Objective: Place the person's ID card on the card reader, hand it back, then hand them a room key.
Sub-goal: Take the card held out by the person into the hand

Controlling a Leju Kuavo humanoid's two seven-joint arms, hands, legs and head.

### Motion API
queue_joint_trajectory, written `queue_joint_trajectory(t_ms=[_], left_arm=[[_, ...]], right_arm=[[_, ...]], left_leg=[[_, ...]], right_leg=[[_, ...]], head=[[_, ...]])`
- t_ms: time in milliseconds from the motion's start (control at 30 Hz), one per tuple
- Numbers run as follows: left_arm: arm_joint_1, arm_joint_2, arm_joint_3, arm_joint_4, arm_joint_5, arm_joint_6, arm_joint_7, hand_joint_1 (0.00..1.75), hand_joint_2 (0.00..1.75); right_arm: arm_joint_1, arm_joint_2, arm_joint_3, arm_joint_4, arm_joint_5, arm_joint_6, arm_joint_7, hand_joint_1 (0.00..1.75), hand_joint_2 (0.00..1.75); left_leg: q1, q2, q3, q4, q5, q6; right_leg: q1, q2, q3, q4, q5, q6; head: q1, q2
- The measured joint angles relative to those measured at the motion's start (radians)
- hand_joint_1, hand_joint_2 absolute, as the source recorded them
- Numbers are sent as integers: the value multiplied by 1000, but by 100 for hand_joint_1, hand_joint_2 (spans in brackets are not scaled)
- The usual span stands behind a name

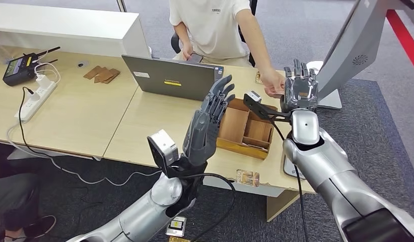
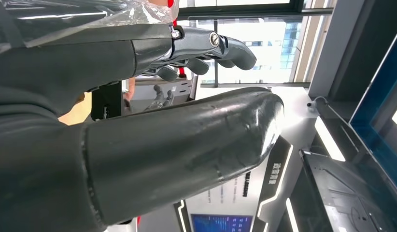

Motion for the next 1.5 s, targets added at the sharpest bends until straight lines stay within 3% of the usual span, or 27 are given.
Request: queue_joint_trajectory(t_ms=[267, 533, 733, 967, 1500], left_arm=[[1, -2, 0, 9, -9, -5, 0, 0, 0], [2, -2, 0, 13, -19, -12, 6, 0, 0], [4, -6, 1, 17, -26, -14, 7, 0, 0], [9, -5, 5, 17, -36, 10, 8, 0, 0], [46, 32, 11, -19, -58, 93, 47, 0, 0]], right_arm=[[-1, 8, 0, 4, 0, -21, -9, 173, 175], [-13, 16, 0, 9, 0, -33, -17, 158, 175], [-12, 19, -2, 11, -32, -70, -42, 175, 175], [0, 17, -11, -6, -77, -128, -79, 175, 175], [119, -125, -34, -140, -113, -86, -43, 175, 175]], left_leg=[[0, 0, 0, 0, 0, 0], [0, 0, 0, 0, 0, 0], [0, 0, 0, 0, 0, 0], [0, 0, 0, 0, 0, 0], [0, 0, 0, 0, 0, 0]], right_leg=[[0, 0, 0, 0, 0, 0], [0, 0, 0, 0, 0, 0], [0, 0, 0, 0, 0, 0], [0, 0, 0, 0, 0, 0], [0, 0, 0, 0, 0, 0]], head=[[0, 0], [0, 0], [0, 0], [0, 0], [0, 0]])
